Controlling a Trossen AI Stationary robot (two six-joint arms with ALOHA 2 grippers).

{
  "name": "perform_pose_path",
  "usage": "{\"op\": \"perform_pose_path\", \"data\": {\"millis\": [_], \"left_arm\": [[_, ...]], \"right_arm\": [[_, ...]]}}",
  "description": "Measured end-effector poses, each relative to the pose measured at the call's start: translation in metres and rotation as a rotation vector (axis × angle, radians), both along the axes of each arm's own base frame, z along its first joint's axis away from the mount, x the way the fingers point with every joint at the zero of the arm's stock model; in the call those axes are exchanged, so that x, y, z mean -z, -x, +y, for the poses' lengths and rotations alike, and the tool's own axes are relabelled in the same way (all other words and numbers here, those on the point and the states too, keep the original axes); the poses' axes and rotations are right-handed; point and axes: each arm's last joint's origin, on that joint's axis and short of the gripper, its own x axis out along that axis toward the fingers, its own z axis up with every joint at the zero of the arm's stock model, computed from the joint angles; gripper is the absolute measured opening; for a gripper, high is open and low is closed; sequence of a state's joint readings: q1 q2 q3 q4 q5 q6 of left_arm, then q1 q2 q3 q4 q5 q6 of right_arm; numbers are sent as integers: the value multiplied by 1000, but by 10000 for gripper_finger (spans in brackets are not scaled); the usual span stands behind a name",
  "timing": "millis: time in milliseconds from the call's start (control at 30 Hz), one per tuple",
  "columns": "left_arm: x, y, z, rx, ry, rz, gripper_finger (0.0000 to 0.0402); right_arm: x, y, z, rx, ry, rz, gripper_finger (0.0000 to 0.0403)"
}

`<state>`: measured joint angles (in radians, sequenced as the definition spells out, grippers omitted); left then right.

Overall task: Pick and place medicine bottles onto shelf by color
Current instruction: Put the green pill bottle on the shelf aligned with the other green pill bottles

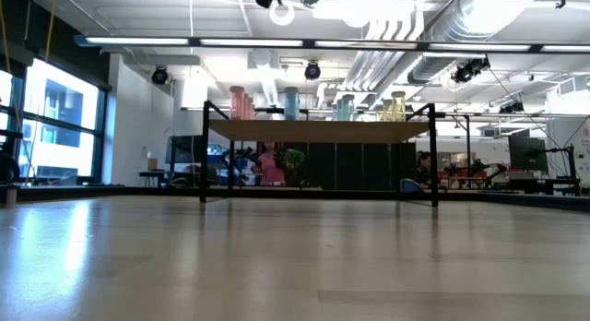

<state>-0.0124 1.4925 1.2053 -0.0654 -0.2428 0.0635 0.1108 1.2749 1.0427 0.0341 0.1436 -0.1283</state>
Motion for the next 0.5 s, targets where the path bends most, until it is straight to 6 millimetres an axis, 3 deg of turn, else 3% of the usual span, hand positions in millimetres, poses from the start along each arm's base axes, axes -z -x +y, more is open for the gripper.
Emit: {"op": "perform_pose_path", "data": {"millis": [500], "left_arm": [[-1,0,0,-3,-3,-14,97]], "right_arm": [[1,-1,-1,-22,-72,10,208]]}}
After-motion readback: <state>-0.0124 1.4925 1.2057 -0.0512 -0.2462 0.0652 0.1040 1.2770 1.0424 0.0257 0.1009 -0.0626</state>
